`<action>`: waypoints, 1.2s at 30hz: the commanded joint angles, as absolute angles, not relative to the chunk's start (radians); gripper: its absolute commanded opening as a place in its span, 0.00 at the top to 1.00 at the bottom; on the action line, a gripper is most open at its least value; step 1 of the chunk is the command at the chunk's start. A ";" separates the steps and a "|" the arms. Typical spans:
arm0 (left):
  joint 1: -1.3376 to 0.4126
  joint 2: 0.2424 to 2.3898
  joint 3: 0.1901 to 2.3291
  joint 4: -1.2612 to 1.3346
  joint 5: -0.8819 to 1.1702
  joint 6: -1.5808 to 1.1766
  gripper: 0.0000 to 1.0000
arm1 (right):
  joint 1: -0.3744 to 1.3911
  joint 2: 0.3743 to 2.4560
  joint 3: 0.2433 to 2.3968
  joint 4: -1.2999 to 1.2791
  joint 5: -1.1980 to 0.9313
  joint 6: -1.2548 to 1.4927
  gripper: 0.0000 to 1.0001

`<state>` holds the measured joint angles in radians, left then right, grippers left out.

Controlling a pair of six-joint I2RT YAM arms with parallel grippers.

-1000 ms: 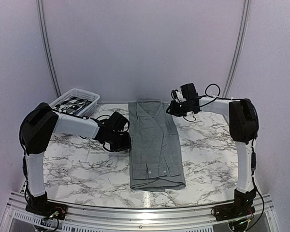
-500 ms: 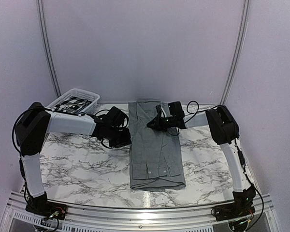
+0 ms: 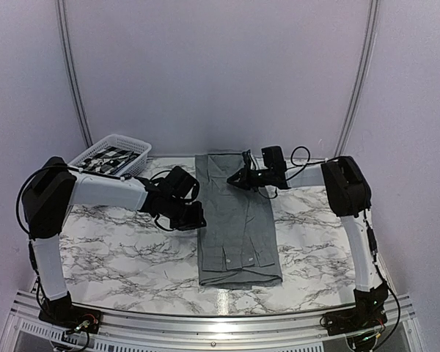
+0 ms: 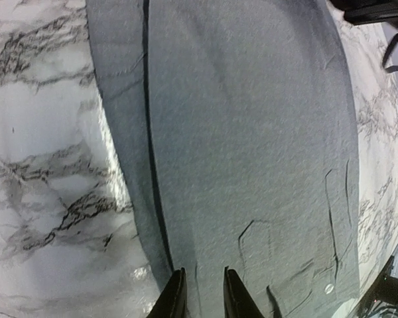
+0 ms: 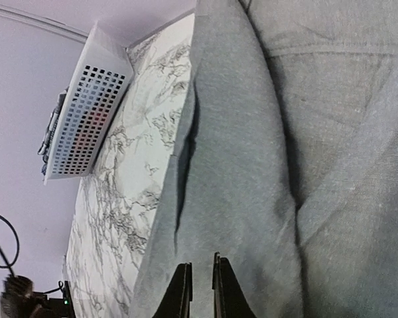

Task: Fold and stack the long sleeve shirts
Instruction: Move the rectangle-folded shirt to the center of the board.

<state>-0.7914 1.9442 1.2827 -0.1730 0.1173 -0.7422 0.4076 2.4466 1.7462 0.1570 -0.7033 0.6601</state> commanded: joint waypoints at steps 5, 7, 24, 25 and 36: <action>-0.817 1.829 1.130 -0.131 0.262 -0.724 0.80 | 0.431 2.052 1.446 0.097 -0.634 0.559 0.90; -0.829 1.816 1.106 -0.121 0.279 -0.728 0.80 | 0.442 1.962 1.322 0.108 -0.624 0.551 0.90; -0.938 1.772 0.906 0.042 0.424 -0.830 0.81 | 0.670 1.284 0.533 0.009 -0.515 0.593 0.89; -0.942 1.774 0.903 0.049 0.432 -0.834 0.81 | 0.684 1.264 0.511 -0.013 -0.498 0.594 0.89; -0.965 1.757 0.839 0.056 0.466 -0.858 0.81 | 0.720 1.131 0.346 -0.119 -0.397 0.608 0.89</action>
